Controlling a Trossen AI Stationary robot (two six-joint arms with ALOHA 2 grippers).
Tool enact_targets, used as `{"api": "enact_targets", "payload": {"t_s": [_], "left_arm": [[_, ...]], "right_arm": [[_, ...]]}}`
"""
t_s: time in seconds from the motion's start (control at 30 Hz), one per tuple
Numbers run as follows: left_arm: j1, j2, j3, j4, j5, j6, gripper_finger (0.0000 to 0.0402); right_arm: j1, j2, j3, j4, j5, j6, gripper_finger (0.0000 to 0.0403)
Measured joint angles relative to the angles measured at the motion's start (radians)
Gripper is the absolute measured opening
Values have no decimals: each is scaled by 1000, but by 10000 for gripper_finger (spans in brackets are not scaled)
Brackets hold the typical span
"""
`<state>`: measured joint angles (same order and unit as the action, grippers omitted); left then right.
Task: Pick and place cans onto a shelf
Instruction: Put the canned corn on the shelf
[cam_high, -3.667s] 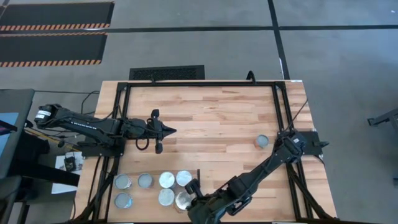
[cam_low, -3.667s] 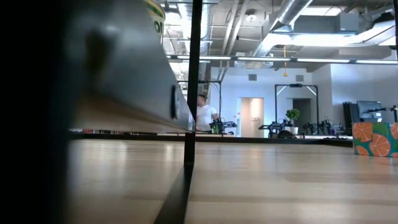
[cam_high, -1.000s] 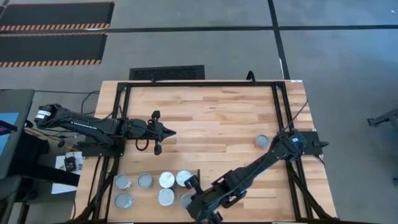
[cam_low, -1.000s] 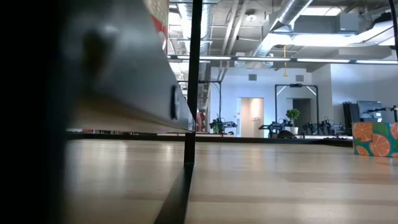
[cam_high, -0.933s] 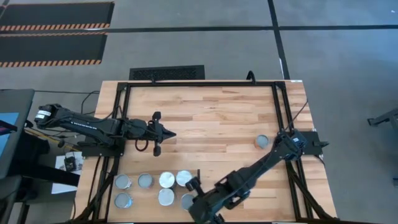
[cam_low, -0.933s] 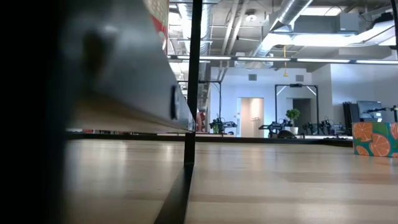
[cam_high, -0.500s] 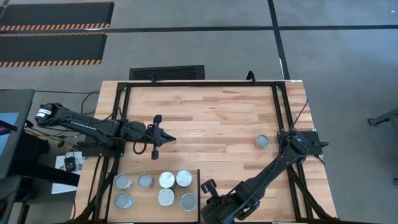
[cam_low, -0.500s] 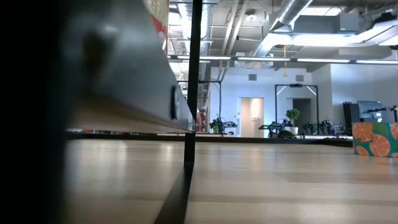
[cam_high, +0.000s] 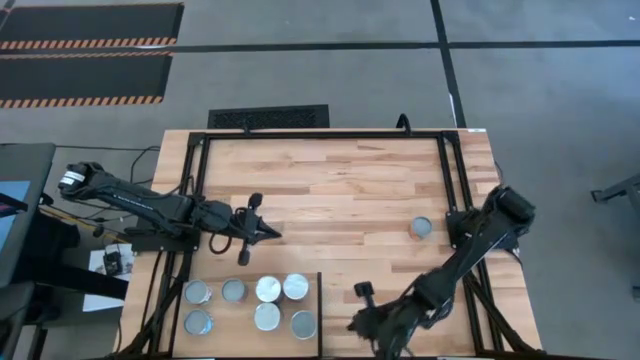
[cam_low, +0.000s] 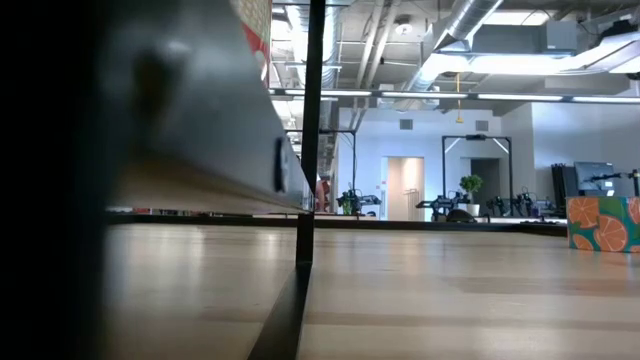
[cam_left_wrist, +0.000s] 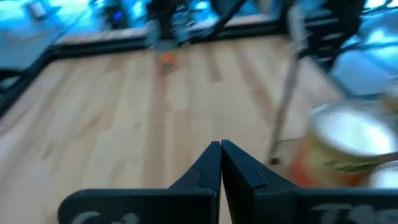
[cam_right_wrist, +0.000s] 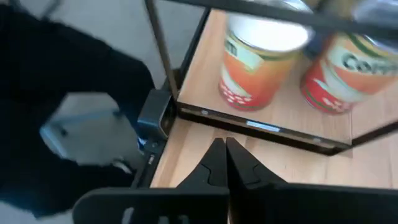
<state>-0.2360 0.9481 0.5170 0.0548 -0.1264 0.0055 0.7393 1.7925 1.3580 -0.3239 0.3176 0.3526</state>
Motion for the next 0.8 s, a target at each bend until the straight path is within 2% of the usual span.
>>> {"api": "enact_targets", "payload": {"t_s": [0.1,0.23,0.4,0.53,0.8], "left_arm": [[-50,0,34,6,37,-13,0],[-134,18,90,-1,37,-36,0],[-239,118,184,-35,-1,-51,0],[-297,234,293,-103,-39,-52,0],[-372,482,542,-252,-46,-108,0]], "right_arm": [[-12,-75,-187,192,19,20,1],[-33,-151,-401,439,77,16,1],[-85,-191,-580,749,78,-35,1],[-131,-193,-640,805,80,-37,2],[-165,-199,-657,814,74,-73,2]]}}
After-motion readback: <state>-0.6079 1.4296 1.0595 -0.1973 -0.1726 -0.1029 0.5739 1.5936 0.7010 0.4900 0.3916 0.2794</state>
